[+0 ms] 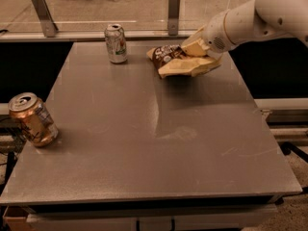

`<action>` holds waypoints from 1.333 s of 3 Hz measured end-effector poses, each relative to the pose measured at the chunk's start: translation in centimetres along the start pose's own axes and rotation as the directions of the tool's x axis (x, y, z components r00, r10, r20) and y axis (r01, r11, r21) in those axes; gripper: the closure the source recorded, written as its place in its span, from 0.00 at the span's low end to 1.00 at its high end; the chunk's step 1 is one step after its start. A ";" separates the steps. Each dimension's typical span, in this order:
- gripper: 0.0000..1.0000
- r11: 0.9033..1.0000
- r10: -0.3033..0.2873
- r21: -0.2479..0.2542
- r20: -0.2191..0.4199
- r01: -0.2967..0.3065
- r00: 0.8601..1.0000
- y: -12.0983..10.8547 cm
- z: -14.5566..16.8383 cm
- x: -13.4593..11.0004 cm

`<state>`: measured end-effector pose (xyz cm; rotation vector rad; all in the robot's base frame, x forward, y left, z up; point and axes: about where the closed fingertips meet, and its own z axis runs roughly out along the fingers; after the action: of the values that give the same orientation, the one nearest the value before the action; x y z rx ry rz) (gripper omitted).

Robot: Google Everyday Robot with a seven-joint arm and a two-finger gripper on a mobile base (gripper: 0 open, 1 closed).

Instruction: Move brown chip bag near 7up can

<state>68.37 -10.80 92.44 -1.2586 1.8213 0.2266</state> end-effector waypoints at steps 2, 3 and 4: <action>1.00 0.998 -0.041 -0.048 0.082 0.045 0.996 -0.5 5.6 -3.2; 0.83 0.995 -0.058 -0.078 0.114 0.067 0.992 -0.1 7.5 -5.0; 0.59 0.991 -0.064 -0.111 0.137 0.079 0.989 0.4 9.0 -6.4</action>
Offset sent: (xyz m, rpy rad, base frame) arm 0.0578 0.0802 -0.0057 0.0759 -0.0500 0.1382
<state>73.68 -1.12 91.73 -1.3540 1.6659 0.3725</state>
